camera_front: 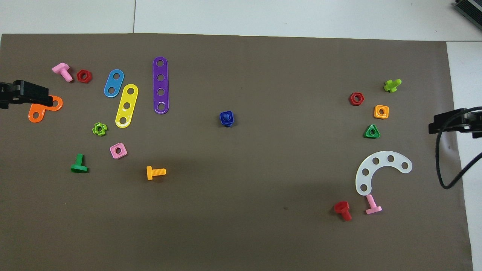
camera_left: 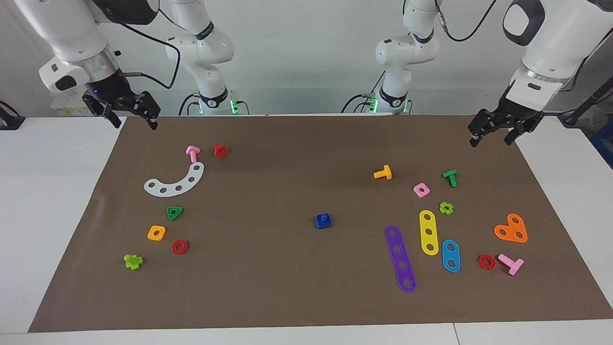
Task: Unscrew and place screws in storage area
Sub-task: 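Reach the left gripper toward the blue nut and bolt mid-table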
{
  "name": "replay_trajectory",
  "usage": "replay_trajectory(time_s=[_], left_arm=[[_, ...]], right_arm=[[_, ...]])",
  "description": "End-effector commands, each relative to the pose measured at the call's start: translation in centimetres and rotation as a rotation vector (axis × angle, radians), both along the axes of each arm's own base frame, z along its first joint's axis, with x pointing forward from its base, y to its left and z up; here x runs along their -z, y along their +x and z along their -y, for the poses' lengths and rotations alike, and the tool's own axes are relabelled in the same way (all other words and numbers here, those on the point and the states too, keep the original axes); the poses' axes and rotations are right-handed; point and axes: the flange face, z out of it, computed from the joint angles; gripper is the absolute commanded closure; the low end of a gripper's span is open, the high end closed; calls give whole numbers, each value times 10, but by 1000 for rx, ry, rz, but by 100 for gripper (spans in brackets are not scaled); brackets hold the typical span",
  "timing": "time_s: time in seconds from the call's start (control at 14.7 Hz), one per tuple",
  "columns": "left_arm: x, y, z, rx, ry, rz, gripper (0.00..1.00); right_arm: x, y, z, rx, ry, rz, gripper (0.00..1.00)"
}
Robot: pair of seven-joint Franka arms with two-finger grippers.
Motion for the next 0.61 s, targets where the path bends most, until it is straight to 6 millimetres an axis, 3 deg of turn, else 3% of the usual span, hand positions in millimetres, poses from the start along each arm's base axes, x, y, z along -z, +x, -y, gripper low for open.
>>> replay_trajectory(time_s=[0.0, 0.2, 0.27, 0.41, 0.54], left_arm=[[1, -11, -3, 38, 1, -4, 0], [1, -12, -8, 53, 3, -7, 0], [10, -17, -6, 58, 4, -22, 0], [39, -36, 16, 89, 14, -10, 0], [67, -41, 57, 43, -1, 24, 1]], right_arm=[[0, -1, -1, 14, -5, 9, 0], [1, -3, -2, 12, -3, 2, 0], [1, -2, -2, 12, -3, 8, 0], [2, -2, -2, 11, -2, 11, 0], [2, -2, -2, 9, -1, 9, 0]])
